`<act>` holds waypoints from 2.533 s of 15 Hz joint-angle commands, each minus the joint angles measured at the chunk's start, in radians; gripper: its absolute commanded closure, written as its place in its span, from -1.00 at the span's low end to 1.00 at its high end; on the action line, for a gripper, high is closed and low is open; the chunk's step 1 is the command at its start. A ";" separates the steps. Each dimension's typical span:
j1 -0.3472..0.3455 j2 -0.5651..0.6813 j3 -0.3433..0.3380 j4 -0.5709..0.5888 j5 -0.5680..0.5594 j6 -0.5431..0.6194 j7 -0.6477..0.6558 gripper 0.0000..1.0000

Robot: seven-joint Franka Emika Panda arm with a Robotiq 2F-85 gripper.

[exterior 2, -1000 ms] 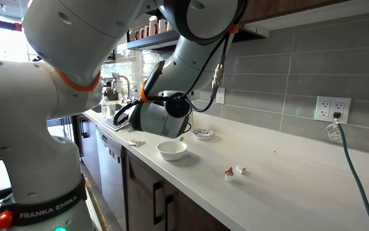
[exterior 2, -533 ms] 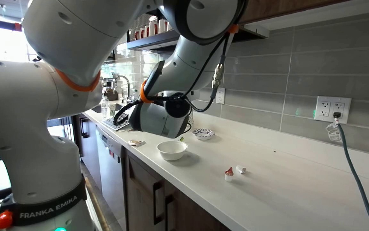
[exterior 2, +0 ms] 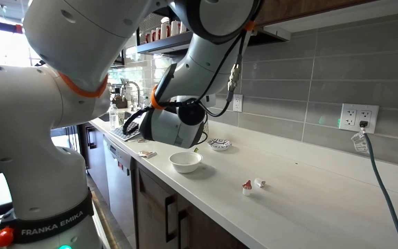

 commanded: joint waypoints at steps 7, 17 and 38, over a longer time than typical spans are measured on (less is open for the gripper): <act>0.035 -0.204 -0.010 -0.016 0.124 0.001 0.051 0.52; 0.228 -0.482 -0.215 0.002 0.171 -0.031 0.310 0.52; 0.621 -0.652 -0.671 0.111 -0.110 -0.330 0.693 0.52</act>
